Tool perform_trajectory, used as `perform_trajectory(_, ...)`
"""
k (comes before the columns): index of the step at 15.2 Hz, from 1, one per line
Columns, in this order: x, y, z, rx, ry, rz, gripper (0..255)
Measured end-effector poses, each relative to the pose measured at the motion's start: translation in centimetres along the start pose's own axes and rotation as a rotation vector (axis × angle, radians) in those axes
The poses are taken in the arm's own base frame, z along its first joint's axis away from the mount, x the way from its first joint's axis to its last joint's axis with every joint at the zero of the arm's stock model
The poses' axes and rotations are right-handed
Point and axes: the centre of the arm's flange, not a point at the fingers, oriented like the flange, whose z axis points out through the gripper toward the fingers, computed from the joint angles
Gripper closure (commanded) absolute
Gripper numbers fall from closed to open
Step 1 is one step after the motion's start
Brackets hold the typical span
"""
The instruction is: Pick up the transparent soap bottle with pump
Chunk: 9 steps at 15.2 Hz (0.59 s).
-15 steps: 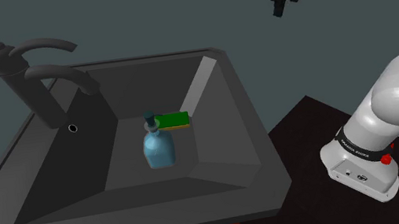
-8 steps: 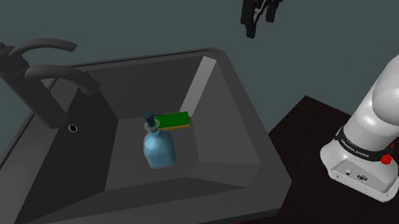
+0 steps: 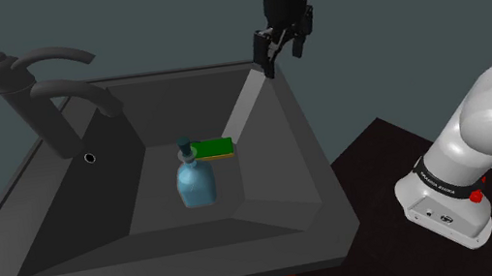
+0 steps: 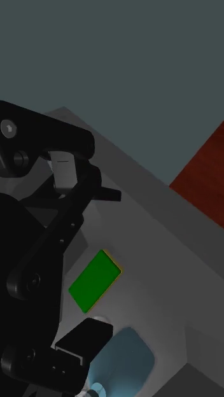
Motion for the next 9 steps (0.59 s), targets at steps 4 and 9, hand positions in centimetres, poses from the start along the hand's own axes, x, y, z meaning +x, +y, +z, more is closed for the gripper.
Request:
perform_trajectory(4, 1.4, -4.7, 1.8, 0.005, 0.001, 0.017, 0)
perform_trajectory(9, 3.2, -10.8, 3.8, 0.011, 0.001, 0.038, 0)
